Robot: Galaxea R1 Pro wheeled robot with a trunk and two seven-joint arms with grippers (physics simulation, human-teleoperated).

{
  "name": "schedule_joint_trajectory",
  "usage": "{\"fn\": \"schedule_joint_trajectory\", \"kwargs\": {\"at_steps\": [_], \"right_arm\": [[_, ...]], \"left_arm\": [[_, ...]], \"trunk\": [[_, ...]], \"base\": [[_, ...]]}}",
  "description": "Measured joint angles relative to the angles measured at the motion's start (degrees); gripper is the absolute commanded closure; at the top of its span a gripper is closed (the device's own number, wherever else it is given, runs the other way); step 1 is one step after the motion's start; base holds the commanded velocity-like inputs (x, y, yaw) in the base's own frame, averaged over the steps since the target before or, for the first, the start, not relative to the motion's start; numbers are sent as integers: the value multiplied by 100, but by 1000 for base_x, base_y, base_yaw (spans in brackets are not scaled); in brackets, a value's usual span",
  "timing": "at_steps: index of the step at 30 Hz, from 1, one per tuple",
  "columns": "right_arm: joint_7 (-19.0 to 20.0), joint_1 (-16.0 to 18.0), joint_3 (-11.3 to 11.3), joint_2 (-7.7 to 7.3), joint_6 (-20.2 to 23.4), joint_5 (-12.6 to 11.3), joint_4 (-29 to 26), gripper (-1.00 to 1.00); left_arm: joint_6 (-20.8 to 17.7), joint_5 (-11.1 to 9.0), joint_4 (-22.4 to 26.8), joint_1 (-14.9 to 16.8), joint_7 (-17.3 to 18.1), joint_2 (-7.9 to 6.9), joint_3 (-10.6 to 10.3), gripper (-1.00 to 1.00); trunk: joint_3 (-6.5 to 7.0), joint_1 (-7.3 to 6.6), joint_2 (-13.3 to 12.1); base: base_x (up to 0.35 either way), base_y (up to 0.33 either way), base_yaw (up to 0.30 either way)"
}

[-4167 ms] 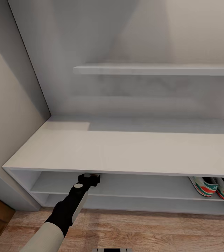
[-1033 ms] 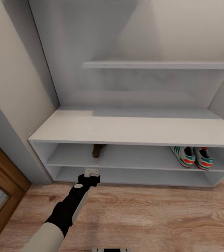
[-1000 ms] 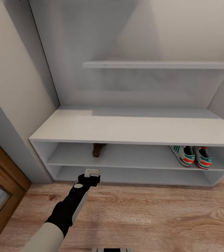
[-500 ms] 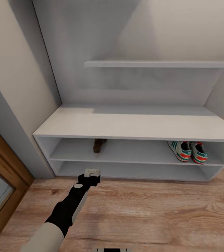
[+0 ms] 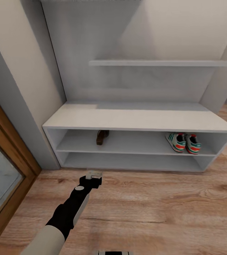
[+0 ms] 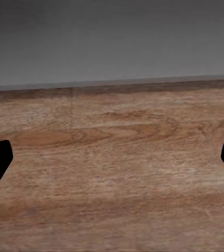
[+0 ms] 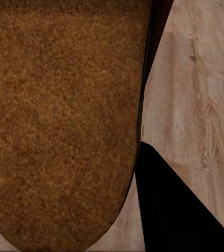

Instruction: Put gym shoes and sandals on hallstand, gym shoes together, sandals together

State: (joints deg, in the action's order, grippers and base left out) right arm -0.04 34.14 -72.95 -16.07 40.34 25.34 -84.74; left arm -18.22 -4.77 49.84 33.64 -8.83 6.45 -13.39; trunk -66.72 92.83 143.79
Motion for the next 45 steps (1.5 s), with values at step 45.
{"fn": "schedule_joint_trajectory", "kwargs": {"at_steps": [45], "right_arm": [[-1,0,0,0,2,1,5,100]], "left_arm": [[47,0,0,0,0,0,-3,-100]], "trunk": [[0,-4,0]], "base": [[-115,0,0]]}}
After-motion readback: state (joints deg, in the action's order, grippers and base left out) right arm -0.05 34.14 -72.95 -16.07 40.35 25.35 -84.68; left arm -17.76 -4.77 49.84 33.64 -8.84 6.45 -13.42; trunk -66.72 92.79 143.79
